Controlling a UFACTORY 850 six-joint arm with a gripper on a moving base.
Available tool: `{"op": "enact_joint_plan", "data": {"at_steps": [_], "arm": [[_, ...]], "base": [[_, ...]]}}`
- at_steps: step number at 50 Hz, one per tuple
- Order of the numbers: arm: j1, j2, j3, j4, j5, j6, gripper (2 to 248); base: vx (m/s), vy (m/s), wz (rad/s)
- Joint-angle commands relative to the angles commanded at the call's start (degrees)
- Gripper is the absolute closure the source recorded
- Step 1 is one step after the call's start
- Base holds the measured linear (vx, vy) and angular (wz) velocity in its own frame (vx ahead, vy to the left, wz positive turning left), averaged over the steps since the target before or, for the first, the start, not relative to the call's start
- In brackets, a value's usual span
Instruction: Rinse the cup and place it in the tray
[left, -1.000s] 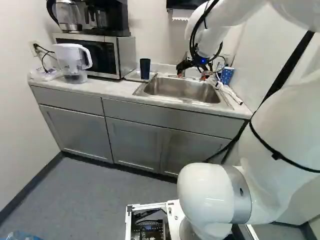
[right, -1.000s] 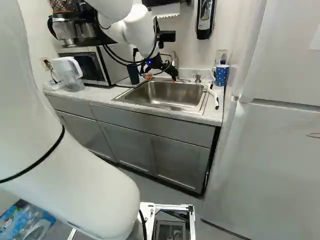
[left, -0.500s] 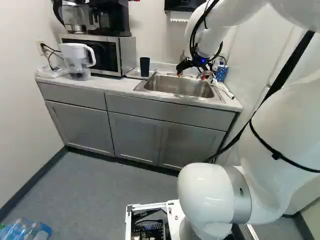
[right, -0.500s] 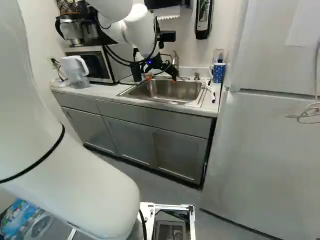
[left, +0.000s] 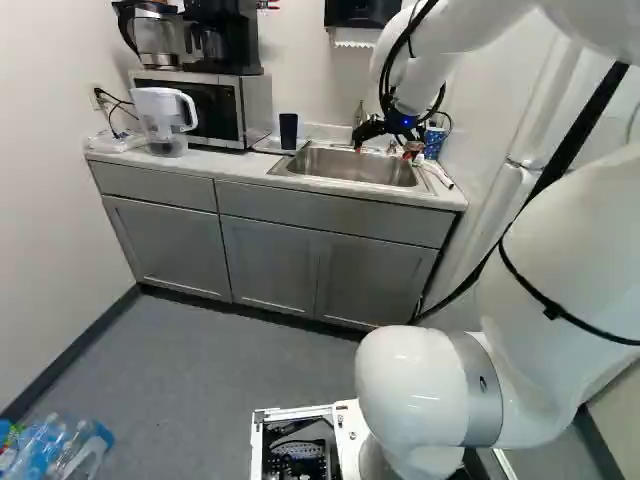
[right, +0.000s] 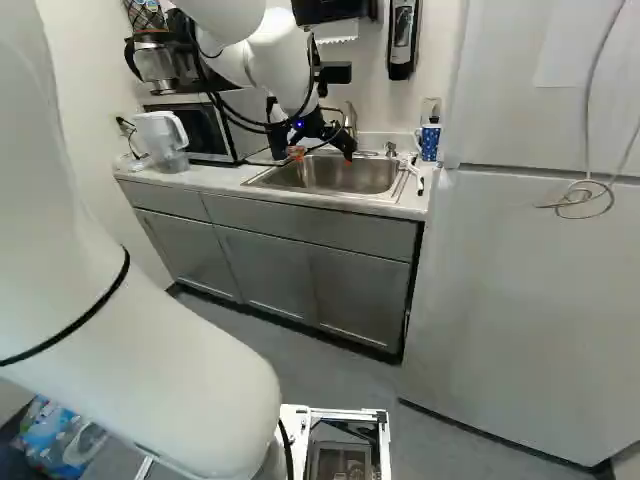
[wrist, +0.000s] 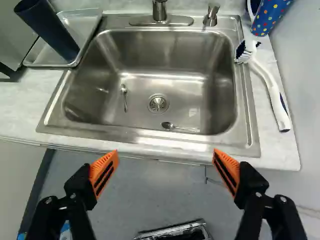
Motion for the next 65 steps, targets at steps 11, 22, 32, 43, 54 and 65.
{"op": "enact_joint_plan", "data": {"at_steps": [11,22,32,43,54,65], "arm": [[0.0,0.0,0.0,0.0,0.0,0.0,3],[0.0,0.0,0.0,0.0,0.0,0.0,3],[0.0,0.0,0.0,0.0,0.0,0.0,3],[0.0,0.0,0.0,0.0,0.0,0.0,3],[0.0,0.0,0.0,0.0,0.0,0.0,3],[0.1,0.1,0.4,0.0,0.6,0.0,3]], "base": [[-0.142,-0.003,0.003],[-0.139,-0.003,0.005],[-0.121,-0.001,0.01],[-0.006,-0.001,0.001],[0.0,0.0,0.0],[0.0,0.0,0.0]]}}
